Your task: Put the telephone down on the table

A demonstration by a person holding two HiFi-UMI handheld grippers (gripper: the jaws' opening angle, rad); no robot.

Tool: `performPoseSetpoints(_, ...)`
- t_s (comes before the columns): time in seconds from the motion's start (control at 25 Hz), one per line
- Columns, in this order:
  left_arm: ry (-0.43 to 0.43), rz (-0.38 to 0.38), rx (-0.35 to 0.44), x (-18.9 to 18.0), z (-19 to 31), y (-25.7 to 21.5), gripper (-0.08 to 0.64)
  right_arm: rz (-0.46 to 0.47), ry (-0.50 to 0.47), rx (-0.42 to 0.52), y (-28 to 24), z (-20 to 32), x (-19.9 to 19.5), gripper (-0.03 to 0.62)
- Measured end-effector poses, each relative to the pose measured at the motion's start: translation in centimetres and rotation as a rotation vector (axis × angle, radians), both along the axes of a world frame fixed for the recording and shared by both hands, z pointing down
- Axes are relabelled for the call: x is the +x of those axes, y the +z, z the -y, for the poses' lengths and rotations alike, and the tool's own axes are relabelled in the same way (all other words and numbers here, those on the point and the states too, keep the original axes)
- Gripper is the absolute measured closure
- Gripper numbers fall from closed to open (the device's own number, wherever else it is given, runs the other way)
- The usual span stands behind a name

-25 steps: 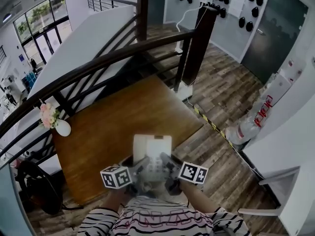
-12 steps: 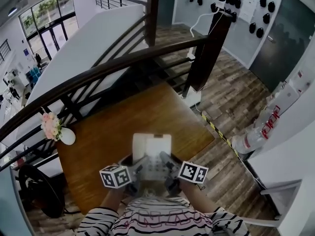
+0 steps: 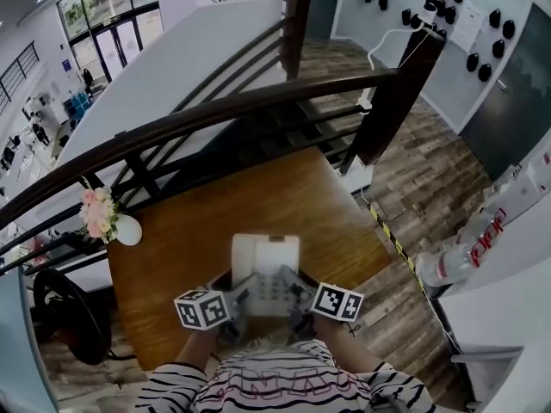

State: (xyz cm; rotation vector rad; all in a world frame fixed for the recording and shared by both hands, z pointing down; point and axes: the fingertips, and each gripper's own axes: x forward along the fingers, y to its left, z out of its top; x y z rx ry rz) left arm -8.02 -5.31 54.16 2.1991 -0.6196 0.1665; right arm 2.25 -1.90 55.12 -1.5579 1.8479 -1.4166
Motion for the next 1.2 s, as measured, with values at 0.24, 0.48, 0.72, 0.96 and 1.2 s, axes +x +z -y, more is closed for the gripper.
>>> performPoseSetpoints(0.24,-0.091,0.015,-0.01,0.3,2.3,0.3,0.204,0.009,-0.093,-0.01,0.3,3.3,0.5,0.367)
performPoseSetpoints(0.48,-0.195,0.014,-0.019,2.3,5.8,0.6,0.204,0.012,-0.197,-0.02,0.6,7.9,2.8,0.367)
performPoseSetpoints(0.72,-0.297,0.003,-0.016,4.7,9.2,1.0,0.204,0.003,-0.298,-0.019,0.9,12.4,5.2,0.367)
performPoseSetpoints(0.96,-0.349,-0.002,-0.019,8.0,12.5,1.5,0.204,0.016,-0.349,-0.018,1.4,16.3,8.8,0.367)
performPoseSetpoints(1.2,-0.385,-0.001,-0.034,10.3,15.4,2.9,0.204,0.016,-0.38,-0.034,2.8,19.4,11.0,0.367)
